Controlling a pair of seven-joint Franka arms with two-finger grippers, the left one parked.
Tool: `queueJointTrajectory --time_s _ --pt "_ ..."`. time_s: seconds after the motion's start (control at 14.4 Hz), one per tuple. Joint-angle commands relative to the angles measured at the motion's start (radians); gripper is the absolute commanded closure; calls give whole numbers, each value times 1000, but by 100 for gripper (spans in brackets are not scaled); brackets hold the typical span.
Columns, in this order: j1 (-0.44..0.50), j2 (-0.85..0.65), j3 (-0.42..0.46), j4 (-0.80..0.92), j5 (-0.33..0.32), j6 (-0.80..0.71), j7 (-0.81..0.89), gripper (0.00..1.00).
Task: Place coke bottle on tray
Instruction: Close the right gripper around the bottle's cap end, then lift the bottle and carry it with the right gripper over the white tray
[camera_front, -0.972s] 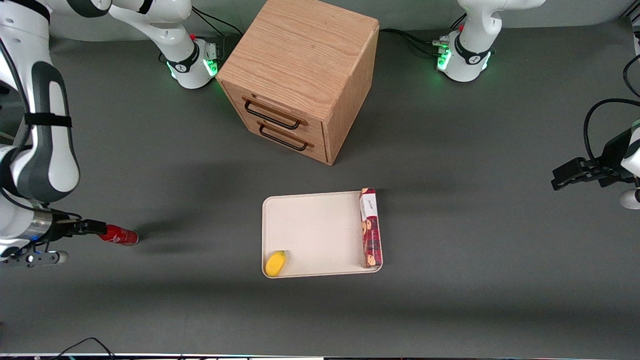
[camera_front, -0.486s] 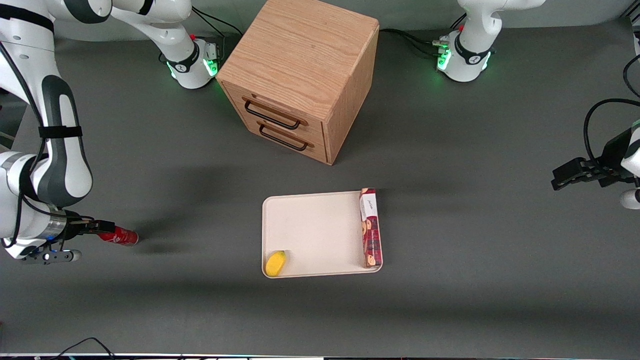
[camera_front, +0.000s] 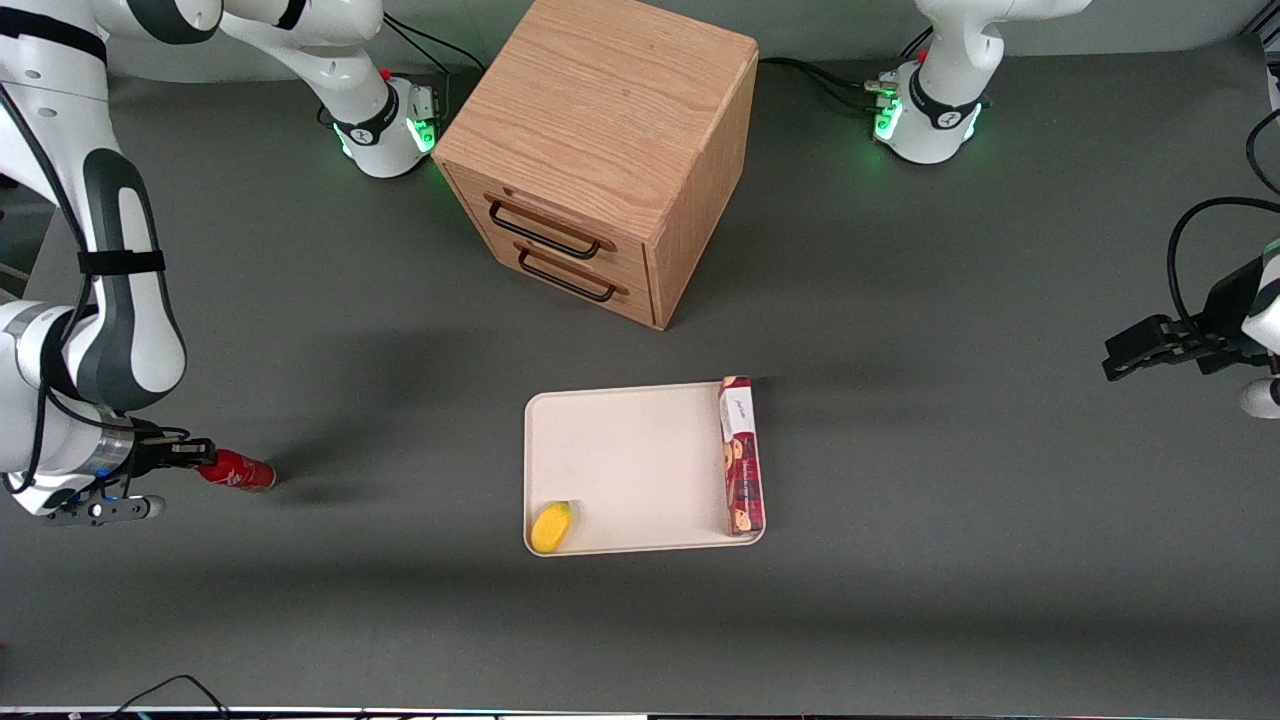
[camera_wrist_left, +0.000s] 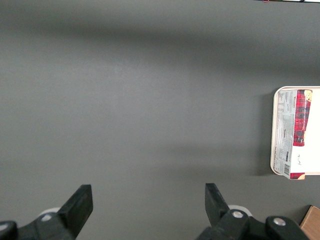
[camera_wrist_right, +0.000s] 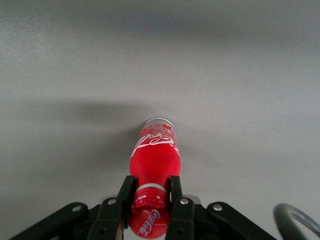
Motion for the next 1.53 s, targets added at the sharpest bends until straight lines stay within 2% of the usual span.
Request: queueJointTrajectory --time_s 0.0,0.28,0.56,0.69,0.9,1.11,1.25,1.39,1.46 --pt "10 -56 -5 -27 -3 -5 -27 92" --pt "20 -188 14 31 -5 -175 -24 92" --pt "28 -230 118 294 -3 -507 -6 92" --pt "40 -225 190 377 -2 -614 70 92" --pt "42 -225 358 384 -23 -631 296 92" --pt "60 -147 549 387 -46 -610 665 92" --pt "80 -73 653 378 -99 -515 891 92" --pt "83 12 738 365 -203 -450 1012 92" --pt "86 62 761 362 -234 -420 1055 92"
